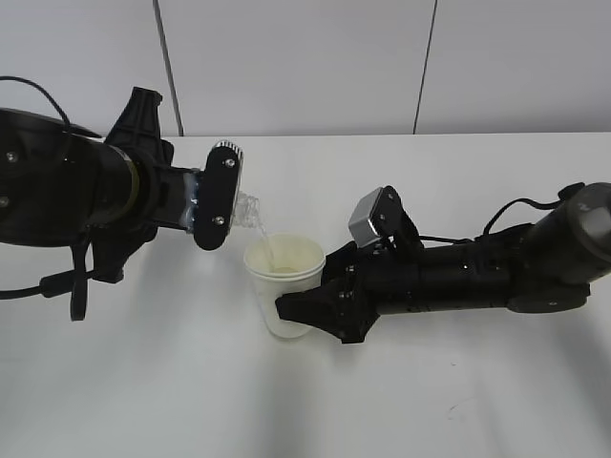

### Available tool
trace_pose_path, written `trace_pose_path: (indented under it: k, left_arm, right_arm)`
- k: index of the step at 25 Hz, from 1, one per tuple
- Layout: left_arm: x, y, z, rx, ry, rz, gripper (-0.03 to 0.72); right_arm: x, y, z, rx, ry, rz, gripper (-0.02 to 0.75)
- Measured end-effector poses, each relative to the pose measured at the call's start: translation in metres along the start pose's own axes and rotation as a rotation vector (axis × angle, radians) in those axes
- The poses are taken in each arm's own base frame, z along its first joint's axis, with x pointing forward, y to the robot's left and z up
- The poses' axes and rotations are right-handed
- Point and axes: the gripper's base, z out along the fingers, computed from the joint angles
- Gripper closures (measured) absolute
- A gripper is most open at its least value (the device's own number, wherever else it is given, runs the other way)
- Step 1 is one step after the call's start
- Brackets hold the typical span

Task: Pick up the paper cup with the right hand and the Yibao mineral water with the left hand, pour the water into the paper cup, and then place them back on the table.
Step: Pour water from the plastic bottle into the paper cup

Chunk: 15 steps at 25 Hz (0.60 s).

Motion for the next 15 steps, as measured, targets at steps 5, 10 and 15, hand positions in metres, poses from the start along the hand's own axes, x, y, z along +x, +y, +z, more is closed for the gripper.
trace_pose_path:
  k: [5,10,15]
  left_arm:
    - [0.0000,0.0000,0.0000,0.000,0.000,0.000,0.361]
    - [0.0000,0.0000,0.0000,0.000,0.000,0.000,0.371]
    - [0.0000,0.0003,0.0000,-0.003,0.000,0.005,0.371]
  right_arm:
    - [0.0000,0.0000,0.0000,0.000,0.000,0.000,0.239]
    - [0.0000,0.0000,0.0000,0.000,0.000,0.000,0.239]
    - [0.0001,-0.0001,0.0000,0.001,0.001,0.000,0.239]
